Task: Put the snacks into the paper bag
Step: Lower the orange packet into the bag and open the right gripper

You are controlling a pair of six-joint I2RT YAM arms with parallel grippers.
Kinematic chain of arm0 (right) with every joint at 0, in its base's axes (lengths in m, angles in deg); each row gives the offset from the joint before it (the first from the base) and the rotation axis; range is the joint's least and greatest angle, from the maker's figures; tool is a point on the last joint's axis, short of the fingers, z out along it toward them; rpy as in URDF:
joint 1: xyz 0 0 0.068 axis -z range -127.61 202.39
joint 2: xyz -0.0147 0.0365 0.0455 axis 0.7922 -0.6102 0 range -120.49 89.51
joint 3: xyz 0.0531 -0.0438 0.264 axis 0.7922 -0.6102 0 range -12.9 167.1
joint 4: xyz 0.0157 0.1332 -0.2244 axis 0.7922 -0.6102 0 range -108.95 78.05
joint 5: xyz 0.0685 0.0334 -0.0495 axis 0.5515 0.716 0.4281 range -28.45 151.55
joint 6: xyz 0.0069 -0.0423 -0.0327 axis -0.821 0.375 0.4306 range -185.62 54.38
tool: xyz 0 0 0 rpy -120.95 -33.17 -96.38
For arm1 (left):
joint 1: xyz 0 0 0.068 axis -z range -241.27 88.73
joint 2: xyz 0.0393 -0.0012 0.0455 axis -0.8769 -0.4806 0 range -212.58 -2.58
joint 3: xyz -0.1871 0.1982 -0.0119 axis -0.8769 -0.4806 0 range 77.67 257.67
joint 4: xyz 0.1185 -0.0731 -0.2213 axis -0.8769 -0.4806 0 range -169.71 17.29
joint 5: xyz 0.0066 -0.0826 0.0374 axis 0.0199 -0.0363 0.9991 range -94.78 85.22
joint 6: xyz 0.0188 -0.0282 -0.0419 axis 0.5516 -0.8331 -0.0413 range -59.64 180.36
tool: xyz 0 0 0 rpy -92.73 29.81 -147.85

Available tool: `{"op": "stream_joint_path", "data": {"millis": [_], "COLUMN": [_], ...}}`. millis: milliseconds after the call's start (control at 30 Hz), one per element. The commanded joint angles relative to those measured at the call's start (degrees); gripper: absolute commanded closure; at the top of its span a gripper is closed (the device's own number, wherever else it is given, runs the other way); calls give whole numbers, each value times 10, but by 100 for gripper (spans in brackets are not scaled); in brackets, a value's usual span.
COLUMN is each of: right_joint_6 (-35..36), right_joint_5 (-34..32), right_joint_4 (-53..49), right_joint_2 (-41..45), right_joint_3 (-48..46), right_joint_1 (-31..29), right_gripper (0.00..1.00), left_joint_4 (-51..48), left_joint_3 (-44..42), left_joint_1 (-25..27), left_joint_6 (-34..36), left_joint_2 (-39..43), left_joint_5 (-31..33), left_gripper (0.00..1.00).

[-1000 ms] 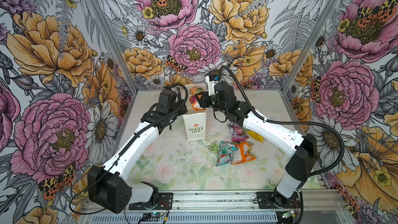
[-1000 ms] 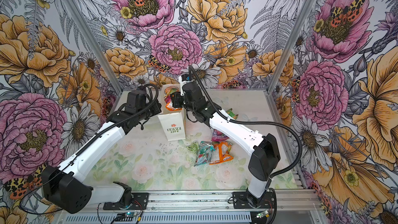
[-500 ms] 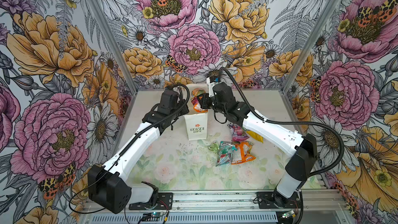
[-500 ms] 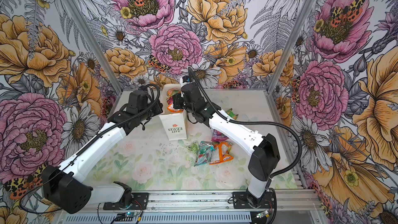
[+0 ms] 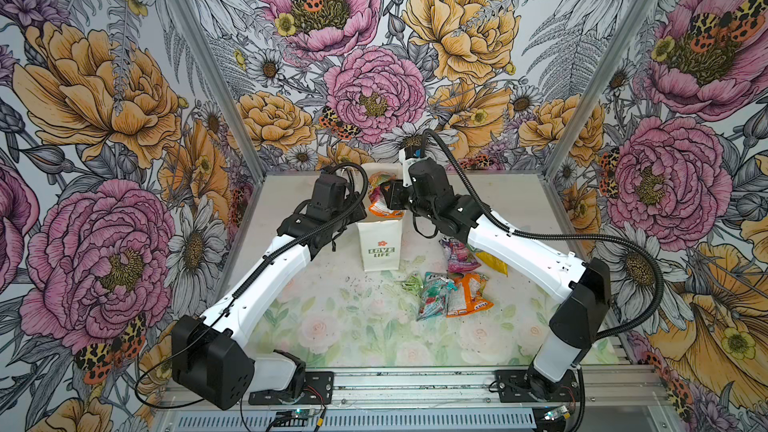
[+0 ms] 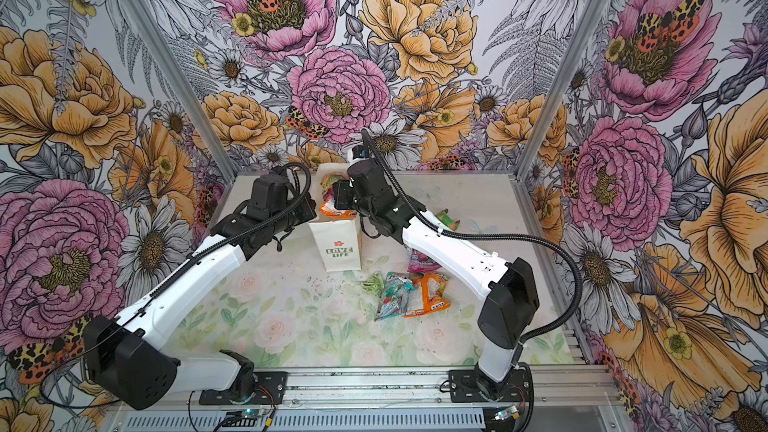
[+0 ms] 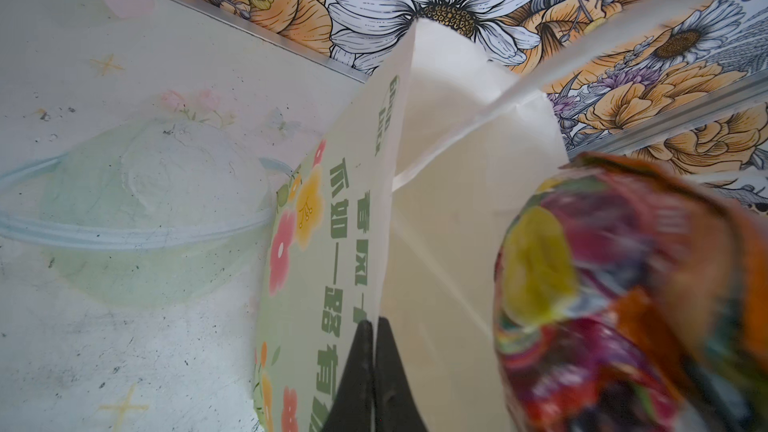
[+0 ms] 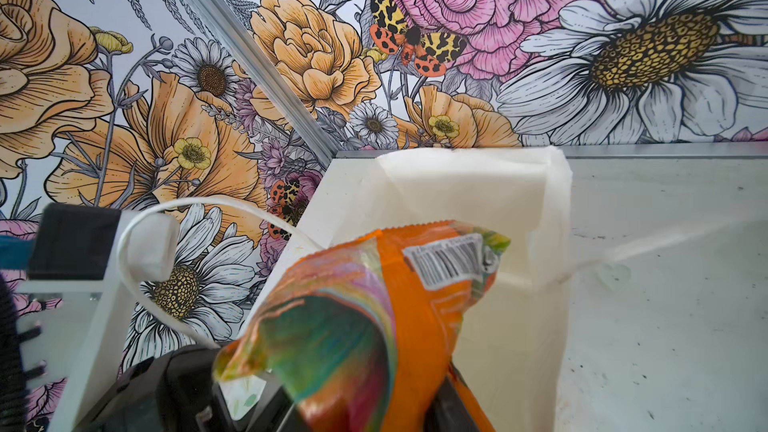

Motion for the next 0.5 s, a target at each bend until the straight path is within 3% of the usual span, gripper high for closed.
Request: {"op": "stream_joint_path", "data": {"millis": [0,467], "right_joint_6": [6,8], "right_joint_5": [-21,-17], "right_joint_4": [14,15], "right_joint_2": [-7,-9], "right_joint_3": [25,23], "right_joint_1": [-4,-4], "right_gripper": [65,61], "left_joint_4": [22,23], "left_joint_3": [-4,-4], "left_joint_1": [6,5], "left_joint_6": [-4,-3], "left_joint_2": [-2,-6], "left_joint_5": [13,13], "left_gripper": [100,100]}}
